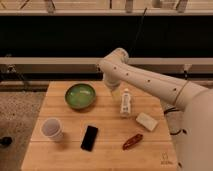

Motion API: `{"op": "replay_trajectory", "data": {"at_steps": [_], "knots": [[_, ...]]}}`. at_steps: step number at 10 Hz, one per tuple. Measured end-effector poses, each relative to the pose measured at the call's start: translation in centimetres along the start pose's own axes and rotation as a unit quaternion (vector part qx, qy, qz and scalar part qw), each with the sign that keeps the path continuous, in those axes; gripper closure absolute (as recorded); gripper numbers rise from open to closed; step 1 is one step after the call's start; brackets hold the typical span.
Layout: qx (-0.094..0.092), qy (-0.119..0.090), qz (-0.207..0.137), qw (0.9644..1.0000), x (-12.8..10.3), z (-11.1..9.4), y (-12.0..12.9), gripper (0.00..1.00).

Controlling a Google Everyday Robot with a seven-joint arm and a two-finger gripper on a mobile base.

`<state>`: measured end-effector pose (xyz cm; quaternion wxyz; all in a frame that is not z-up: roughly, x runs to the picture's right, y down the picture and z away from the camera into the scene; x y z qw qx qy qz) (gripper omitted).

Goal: Push the ceramic bowl across the table

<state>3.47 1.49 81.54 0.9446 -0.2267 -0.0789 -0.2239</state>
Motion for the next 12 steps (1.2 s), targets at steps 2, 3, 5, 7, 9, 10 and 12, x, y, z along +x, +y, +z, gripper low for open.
{"op": "replay_trajectory", "data": {"at_steps": [2,3,5,7,9,10,12], "knots": [[-0.001,-0.005,-0.003,1.0000,-0.2,0.4,-0.2,0.20],[-0.001,-0.008,-0.006,0.9999,-0.6,0.6,-0.5,0.20],[-0.001,-0.015,-0.011,0.9998,-1.4,1.1,-1.2,0.20],[-0.003,-0.020,-0.011,0.9997,-1.6,1.5,-1.4,0.20],[-0.006,-0.026,-0.013,0.9996,-2.0,2.0,-1.9,0.20],[-0.006,-0.029,-0.015,0.9994,-2.4,2.3,-2.2,0.20],[-0.008,-0.034,-0.015,0.9993,-2.4,2.8,-2.3,0.20]]}}
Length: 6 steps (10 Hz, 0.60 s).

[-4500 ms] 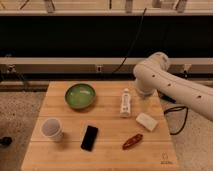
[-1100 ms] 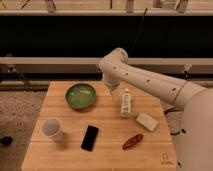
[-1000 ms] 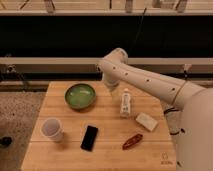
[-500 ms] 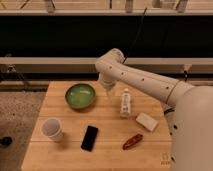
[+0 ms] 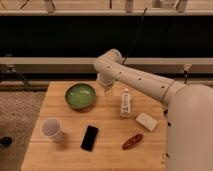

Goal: Push the ceramic bowl across the table

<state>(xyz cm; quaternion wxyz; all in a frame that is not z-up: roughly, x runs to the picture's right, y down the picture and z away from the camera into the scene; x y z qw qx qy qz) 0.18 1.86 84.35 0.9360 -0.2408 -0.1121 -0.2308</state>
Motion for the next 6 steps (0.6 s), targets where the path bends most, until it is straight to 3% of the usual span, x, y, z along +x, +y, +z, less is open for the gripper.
{"op": "replay_trajectory", "data": {"at_steps": [6], "knots": [[-0.005,-0.008,-0.005,0.9999,0.0,2.0,-0.8,0.23]]}}
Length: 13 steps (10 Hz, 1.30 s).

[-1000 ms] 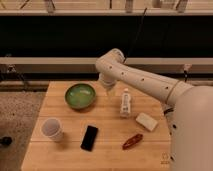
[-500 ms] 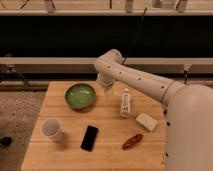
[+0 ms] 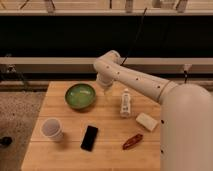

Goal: Push the ceramic bowl across the table

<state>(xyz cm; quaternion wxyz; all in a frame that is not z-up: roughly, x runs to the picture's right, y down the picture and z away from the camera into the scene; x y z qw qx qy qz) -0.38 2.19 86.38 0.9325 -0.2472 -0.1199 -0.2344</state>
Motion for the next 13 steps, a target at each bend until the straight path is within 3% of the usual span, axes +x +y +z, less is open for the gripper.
{"op": "replay_trajectory", "data": {"at_steps": [7,8,13], "knots": [[-0.007,-0.009,-0.009,0.9999,0.0,2.1,-0.5,0.72],[-0.013,-0.022,-0.022,0.9994,-0.4,4.0,-1.5,0.99],[-0.016,-0.042,-0.059,0.9972,-2.9,6.7,-2.8,1.00]]}}
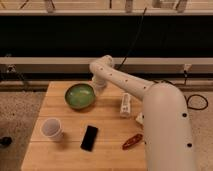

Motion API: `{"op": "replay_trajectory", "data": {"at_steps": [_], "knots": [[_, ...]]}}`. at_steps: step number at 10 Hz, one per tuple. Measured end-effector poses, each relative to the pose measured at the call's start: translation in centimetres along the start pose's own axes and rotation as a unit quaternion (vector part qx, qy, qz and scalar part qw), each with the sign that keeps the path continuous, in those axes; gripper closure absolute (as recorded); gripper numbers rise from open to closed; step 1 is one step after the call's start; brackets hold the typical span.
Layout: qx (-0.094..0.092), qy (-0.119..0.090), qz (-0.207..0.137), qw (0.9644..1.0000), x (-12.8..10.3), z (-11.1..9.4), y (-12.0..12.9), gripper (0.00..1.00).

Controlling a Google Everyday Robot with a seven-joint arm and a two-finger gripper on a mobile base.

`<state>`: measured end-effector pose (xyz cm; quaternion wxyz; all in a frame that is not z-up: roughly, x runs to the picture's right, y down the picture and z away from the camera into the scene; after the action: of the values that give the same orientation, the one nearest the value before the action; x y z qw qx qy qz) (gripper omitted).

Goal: Push the ceramic bowl across the table

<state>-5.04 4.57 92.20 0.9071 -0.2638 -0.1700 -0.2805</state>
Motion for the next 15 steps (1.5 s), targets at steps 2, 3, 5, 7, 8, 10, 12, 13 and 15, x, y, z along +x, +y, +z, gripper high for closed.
{"op": "replay_trajectory", "data": {"at_steps": [2,3,5,7,8,10,12,13,15], "knots": [[-0.004,-0.007,-0.020,0.9998,-2.6,1.3,-0.6,1.00],[-0.005,-0.010,-0.028,0.9995,-3.7,1.6,-0.8,1.00],[-0.005,-0.011,-0.043,0.9990,-4.4,2.0,-1.2,1.00],[-0.003,-0.016,-0.053,0.9985,-6.1,2.2,-2.5,1.00],[-0.003,-0.015,-0.055,0.9984,-6.1,2.1,-2.6,1.00],[-0.004,-0.015,-0.062,0.9980,-5.9,2.0,-2.5,1.00],[-0.002,-0.017,-0.070,0.9974,-7.0,2.2,-3.6,1.00],[-0.002,-0.018,-0.073,0.9972,-7.8,2.3,-4.2,1.00],[0.000,-0.018,-0.080,0.9967,-7.8,2.2,-4.3,1.00]]}}
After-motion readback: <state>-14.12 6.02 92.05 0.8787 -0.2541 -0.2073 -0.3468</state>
